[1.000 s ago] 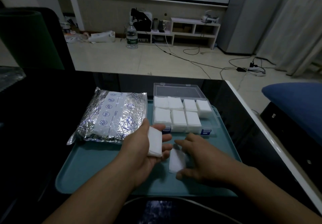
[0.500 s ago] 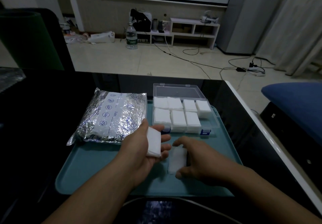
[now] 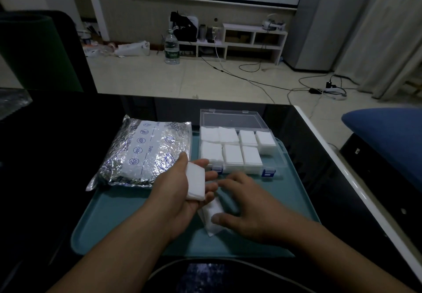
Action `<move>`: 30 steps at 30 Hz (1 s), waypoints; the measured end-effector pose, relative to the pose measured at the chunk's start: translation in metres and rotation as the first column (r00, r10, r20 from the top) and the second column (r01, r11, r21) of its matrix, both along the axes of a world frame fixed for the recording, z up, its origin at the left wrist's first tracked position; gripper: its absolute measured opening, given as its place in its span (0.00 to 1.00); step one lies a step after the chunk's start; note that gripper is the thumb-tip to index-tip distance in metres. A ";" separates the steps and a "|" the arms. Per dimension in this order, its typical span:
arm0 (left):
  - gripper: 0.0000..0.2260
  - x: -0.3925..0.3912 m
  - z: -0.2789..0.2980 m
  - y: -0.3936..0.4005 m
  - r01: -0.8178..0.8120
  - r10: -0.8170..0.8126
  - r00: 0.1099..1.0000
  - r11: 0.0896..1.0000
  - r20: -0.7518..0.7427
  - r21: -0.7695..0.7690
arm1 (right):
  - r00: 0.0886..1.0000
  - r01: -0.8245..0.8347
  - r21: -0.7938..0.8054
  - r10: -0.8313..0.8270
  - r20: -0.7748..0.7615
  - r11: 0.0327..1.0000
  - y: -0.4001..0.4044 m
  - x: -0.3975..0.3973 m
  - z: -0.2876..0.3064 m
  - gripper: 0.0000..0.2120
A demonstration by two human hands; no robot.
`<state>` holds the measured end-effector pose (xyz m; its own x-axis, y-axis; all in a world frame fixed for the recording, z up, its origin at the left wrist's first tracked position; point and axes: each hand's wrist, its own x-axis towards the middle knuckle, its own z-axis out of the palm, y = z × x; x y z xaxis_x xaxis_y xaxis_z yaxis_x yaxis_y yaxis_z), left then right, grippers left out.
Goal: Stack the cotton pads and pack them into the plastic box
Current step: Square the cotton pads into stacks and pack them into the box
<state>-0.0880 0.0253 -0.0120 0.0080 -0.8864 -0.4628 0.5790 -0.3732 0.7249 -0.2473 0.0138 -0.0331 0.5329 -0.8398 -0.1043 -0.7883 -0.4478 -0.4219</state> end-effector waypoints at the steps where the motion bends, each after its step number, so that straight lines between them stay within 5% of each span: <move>1: 0.23 0.000 0.000 0.000 -0.002 0.002 1.000 1.000 -0.001 -0.001 | 0.998 -0.041 -0.015 0.040 -0.044 0.999 0.001 0.003 -0.002 0.34; 8: 0.23 0.002 0.000 0.002 -0.015 0.015 1.000 1.000 0.004 0.000 | 0.985 -0.101 0.001 0.100 -0.139 0.995 -0.003 0.011 -0.002 0.34; 14: 0.23 0.002 0.000 0.002 -0.024 0.024 1.000 1.000 0.010 -0.011 | 0.987 -0.096 0.028 0.099 -0.124 0.995 0.001 0.012 0.003 0.22; 20: 0.23 0.001 0.001 0.000 -0.033 0.033 0.999 0.999 0.023 -0.001 | 0.977 0.097 0.218 -0.135 0.164 0.971 -0.001 0.005 0.008 0.11; 25: 0.23 -0.001 0.001 0.000 -0.079 0.078 0.996 0.997 0.045 0.018 | 0.728 0.226 0.424 -0.441 0.525 0.877 -0.003 -0.006 0.026 0.19; 28: 0.23 -0.008 -0.001 0.001 -0.065 0.064 0.998 0.997 0.026 0.032 | 0.526 0.166 0.513 -0.516 0.676 0.842 0.002 -0.002 0.031 0.14; 30: 0.23 -0.013 -0.002 0.002 -0.036 0.037 0.999 0.998 -0.018 0.050 | 0.484 0.128 0.503 -0.496 0.721 0.855 0.005 0.005 0.034 0.12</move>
<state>-0.1006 0.0269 -0.0140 0.0309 -0.8617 -0.5064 0.6067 -0.3865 0.6947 -0.2420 0.0184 0.0008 0.2412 -0.9665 -0.0880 -0.0738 0.0721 -0.9947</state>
